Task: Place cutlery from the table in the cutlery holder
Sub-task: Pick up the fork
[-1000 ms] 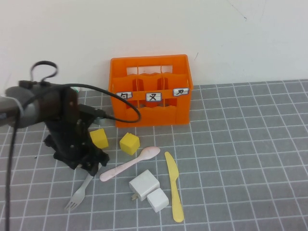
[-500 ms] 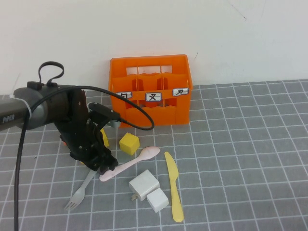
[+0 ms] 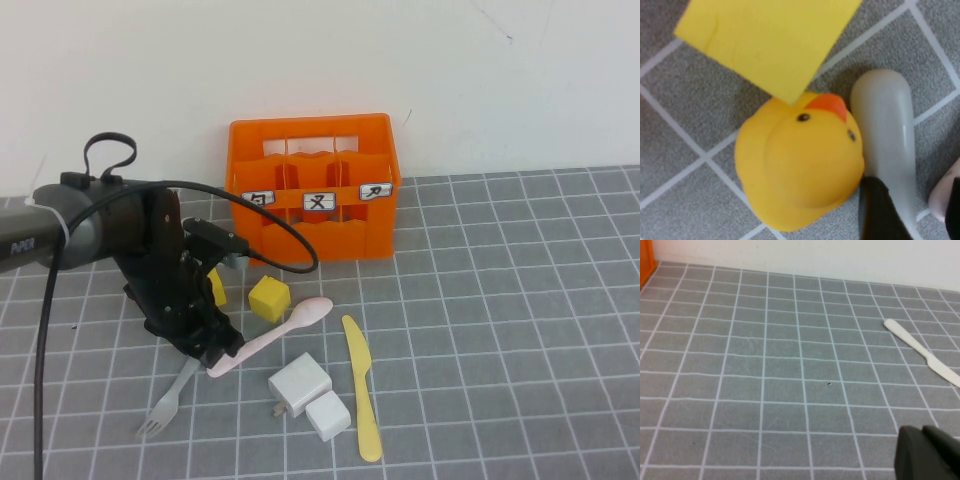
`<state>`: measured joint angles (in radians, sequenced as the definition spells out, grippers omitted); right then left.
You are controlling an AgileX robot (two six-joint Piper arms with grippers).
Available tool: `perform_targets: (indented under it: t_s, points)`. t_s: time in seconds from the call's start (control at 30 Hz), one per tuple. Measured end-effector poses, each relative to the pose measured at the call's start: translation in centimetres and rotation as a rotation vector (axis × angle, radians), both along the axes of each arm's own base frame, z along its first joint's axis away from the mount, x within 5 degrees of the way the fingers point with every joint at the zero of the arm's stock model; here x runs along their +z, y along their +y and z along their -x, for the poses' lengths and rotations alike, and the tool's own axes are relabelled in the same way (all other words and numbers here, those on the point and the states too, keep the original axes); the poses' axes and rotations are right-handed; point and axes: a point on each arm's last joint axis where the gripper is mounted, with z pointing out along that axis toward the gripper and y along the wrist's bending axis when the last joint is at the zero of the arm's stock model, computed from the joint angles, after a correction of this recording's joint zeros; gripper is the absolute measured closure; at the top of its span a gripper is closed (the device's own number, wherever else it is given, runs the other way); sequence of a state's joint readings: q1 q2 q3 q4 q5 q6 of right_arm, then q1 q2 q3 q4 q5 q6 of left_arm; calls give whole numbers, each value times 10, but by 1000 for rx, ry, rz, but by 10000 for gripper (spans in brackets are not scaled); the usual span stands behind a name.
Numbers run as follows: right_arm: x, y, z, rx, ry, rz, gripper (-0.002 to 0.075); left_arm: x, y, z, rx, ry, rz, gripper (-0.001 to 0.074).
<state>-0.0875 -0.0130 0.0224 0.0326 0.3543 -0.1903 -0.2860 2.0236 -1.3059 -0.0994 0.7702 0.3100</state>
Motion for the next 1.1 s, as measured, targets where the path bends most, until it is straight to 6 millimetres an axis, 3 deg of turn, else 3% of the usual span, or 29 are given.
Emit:
perform_targets:
  t_s: [0.53,0.7,1.1]
  points:
    - [0,0,0,0,0,0,729,-6,4,-3,50,-20,-56,463]
    - [0,0,0,0,0,0,729,-6,3,-3,63,-14,-39,580]
    - [0,0,0,0,0,0,729,1,-1,9,38,97,9,578]
